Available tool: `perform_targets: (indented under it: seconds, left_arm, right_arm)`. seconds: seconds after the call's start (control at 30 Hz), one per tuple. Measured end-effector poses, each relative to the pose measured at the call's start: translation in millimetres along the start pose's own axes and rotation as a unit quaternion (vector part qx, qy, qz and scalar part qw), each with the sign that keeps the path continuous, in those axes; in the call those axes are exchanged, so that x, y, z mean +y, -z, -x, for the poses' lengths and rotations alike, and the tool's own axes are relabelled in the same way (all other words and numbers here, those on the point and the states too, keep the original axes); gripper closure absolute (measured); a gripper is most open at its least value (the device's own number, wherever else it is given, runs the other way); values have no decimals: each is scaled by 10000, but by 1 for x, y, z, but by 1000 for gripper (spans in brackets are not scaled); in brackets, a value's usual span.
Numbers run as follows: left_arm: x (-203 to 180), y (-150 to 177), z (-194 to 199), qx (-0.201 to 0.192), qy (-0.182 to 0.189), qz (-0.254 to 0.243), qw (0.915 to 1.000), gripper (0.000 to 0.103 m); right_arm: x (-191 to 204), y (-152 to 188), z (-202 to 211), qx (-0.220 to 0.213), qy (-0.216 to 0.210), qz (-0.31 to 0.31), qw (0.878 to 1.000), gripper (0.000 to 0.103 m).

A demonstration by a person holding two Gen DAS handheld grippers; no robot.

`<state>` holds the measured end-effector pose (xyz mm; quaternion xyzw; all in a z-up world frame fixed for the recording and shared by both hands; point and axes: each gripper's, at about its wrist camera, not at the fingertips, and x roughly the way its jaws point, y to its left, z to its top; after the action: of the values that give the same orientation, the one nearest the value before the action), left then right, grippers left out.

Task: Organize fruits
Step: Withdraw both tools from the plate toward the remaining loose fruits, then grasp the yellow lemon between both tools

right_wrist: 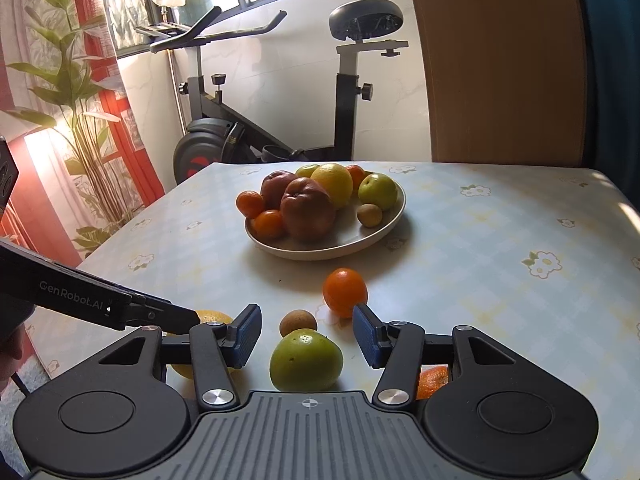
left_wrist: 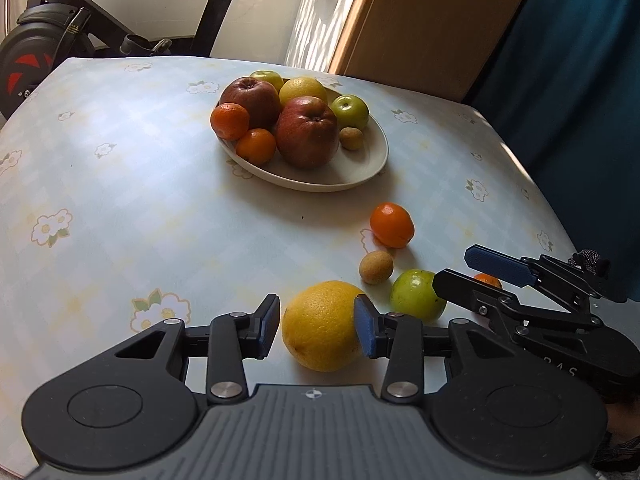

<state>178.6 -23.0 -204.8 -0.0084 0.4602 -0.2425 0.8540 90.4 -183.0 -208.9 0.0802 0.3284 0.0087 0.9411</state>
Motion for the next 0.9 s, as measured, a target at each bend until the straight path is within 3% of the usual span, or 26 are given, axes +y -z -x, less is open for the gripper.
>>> perform_targets:
  seconds: [0.23,0.37,0.73,0.9]
  left_arm:
    - [16,-11,-3,-142,-209,250,9994,55]
    - [23,-21,-9,-171,-251,304,9991,55]
    - [40,-40,-42,101,-114,468,9988,58]
    - [53,-41,-42,45,48,736,9973,59]
  right_arm:
    - [11,-5,-12,232,-168,257,9993,55]
    - [19,-13,-22,515,-481,417,9966,55]
    - [57,-22,-50,1124,-771,1269,9825,54]
    - [70,-20,-66,1442,-891,1452,9748,54]
